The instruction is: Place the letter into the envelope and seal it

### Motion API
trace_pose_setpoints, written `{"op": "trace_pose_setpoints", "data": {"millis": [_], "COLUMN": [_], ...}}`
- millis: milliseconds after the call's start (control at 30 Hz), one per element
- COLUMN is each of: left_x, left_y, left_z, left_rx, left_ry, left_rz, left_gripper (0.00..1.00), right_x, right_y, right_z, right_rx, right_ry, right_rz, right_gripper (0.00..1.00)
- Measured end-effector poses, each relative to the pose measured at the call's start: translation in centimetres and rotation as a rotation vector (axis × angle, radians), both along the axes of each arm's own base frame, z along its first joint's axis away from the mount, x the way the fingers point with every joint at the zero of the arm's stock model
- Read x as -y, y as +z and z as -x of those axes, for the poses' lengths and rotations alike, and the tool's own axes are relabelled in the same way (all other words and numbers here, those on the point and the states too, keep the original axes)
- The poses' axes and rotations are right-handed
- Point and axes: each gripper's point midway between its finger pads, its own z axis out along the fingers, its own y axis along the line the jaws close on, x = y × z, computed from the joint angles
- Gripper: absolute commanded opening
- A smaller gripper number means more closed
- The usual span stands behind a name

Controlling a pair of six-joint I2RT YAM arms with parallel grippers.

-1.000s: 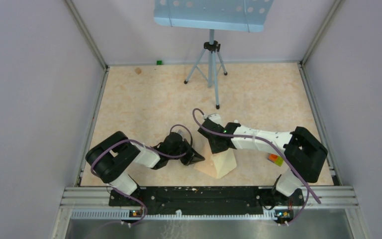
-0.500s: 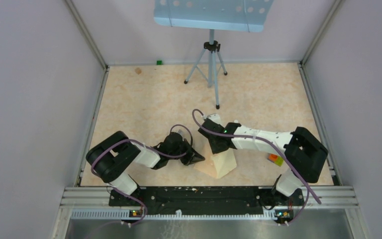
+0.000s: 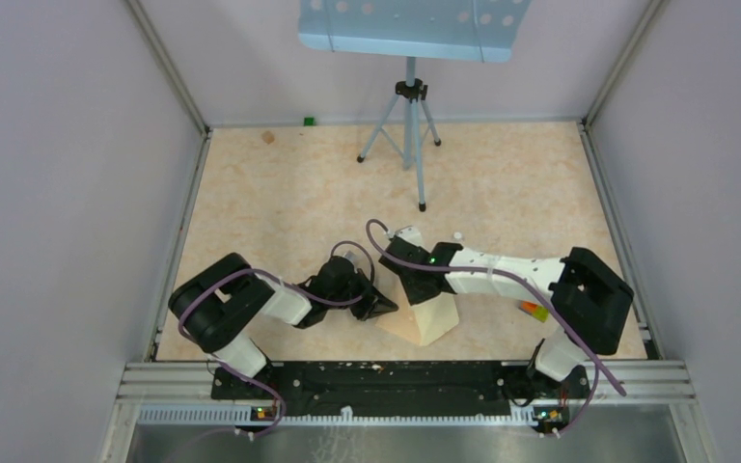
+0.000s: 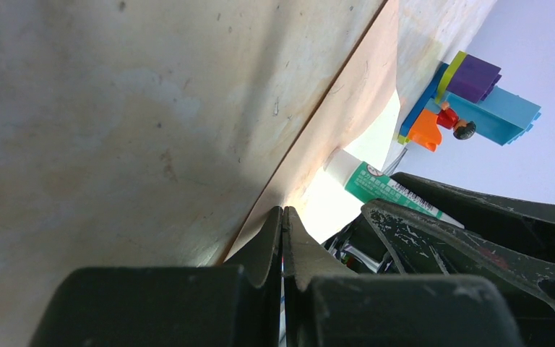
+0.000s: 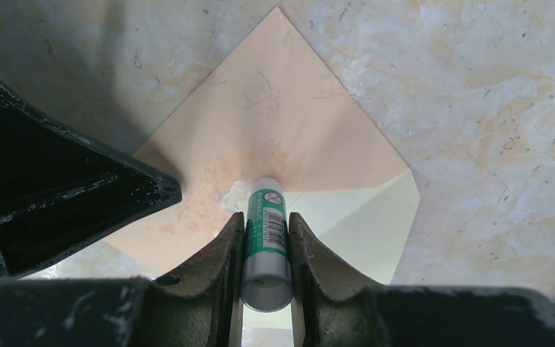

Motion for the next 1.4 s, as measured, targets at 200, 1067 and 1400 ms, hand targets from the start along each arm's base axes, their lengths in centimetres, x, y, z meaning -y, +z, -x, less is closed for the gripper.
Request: {"op": "trace_pose_setpoints", "data": {"millis": [200, 1067, 1400], "left_x": [0.0, 0.1, 0.1], "left_y": [0.0, 0.0, 0.0], "left_z": [0.0, 0.0, 0.0], "left_rx": [0.001, 0.001, -0.004], "left_ry": [-0.001, -0.003, 0.001], "left_rz": [0.002, 0.005, 0.008], "left_gripper": [0.00, 0.00, 0.00], "right_x": [-0.4, -1.7, -2.1], "right_y": [0.0, 0.0, -0.1], "right_z": [0.1, 1.3, 2.3], "right_rx": [-0.008, -0.029, -0.056], "right_ry": [0.015, 0.077, 0.089], "right_rz": [0.006, 0.004, -0.010], "right_gripper": [0.00, 0.00, 0.00]}}
